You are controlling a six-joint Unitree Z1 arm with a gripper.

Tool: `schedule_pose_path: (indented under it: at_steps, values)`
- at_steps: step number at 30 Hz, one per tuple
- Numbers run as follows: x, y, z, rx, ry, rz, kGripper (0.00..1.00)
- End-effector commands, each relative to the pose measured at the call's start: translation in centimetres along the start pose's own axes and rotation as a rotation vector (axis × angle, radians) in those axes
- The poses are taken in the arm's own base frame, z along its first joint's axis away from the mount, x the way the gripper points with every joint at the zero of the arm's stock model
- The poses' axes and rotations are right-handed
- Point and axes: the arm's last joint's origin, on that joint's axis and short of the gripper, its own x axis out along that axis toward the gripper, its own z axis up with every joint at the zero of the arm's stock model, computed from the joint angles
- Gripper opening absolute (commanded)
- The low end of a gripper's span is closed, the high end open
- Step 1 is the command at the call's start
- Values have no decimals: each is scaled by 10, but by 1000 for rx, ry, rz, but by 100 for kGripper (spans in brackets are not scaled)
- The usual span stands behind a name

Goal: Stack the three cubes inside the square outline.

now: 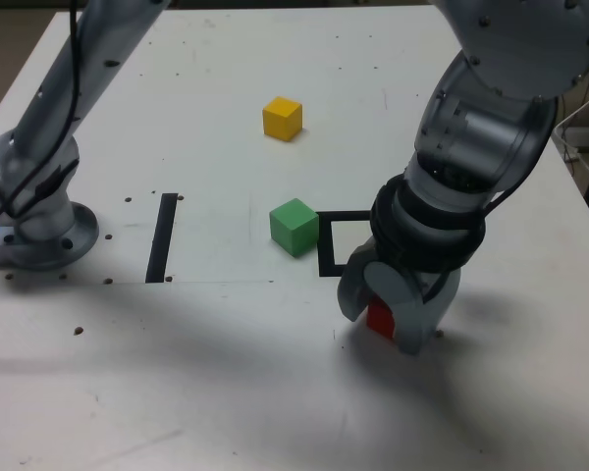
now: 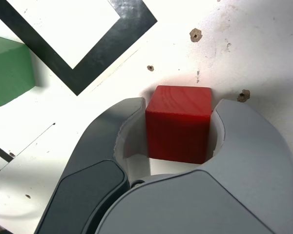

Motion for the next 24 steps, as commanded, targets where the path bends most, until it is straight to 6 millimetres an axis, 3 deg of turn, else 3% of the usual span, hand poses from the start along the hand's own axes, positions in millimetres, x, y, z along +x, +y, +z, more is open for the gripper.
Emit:
schedule_pose_path:
  at_steps: [1,13,24]
  values:
    - [-3,2,-3,-22,2,-2,26]
    - [-20,36,-40,-219,4,-18,26]
    - [0,71,-66,-378,39,-102,26]
